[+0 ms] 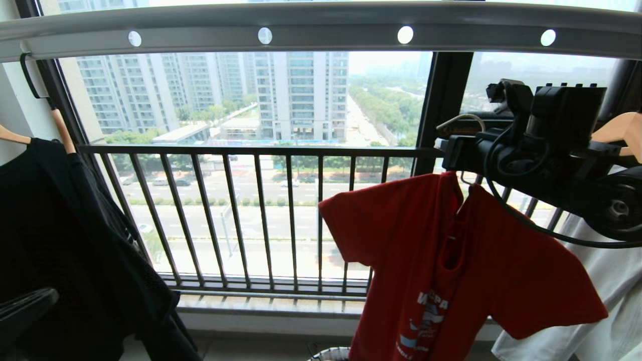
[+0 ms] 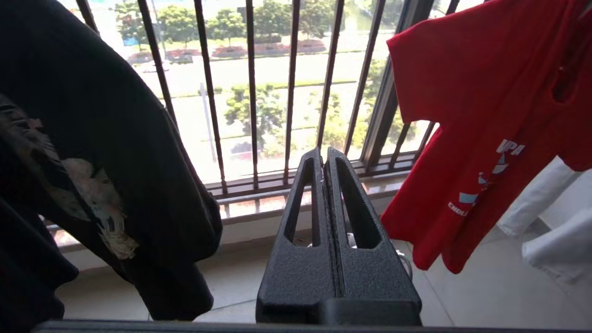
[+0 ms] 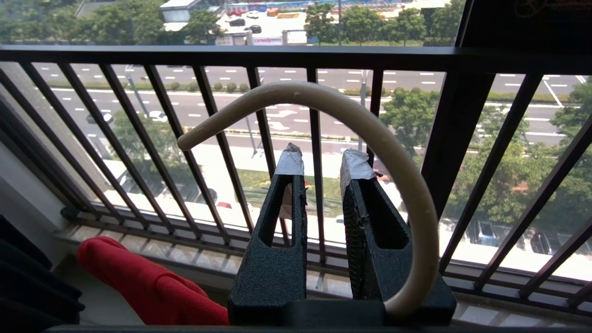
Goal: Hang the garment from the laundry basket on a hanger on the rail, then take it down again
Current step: Take the clothes off the clothes rack
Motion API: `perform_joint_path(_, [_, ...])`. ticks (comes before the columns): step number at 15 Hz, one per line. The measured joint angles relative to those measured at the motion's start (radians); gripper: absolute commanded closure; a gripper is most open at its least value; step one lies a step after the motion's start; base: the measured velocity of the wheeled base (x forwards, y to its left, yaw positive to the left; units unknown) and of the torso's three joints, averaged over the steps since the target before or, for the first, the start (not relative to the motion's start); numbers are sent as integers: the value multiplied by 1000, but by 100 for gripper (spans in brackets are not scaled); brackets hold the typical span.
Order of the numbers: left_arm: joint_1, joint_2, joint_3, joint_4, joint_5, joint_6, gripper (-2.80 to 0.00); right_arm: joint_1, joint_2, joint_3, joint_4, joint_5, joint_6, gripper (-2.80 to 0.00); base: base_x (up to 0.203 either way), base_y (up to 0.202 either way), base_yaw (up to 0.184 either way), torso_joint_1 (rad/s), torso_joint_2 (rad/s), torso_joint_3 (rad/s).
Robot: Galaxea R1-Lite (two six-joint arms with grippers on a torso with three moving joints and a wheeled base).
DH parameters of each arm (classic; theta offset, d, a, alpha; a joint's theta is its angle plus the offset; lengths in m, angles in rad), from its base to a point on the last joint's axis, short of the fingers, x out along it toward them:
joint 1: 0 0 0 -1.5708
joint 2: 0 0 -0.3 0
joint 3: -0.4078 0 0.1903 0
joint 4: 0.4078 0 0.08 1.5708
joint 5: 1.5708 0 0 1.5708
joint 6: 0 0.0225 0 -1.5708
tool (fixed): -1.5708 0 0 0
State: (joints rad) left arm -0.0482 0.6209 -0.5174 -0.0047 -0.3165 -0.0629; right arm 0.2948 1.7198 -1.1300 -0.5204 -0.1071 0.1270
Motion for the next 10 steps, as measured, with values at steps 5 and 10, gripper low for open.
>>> perform_joint_path(5, [-289,457,-285,-10,-91,-11,0,10,0,-3,1,-4,5,0,0,0,0,0,0,0])
perform_joint_path(10, [-491,825,-411,-187,-101,-45,0,66,48,-10,-13,-27,87,0,0,0,0,0,0,0])
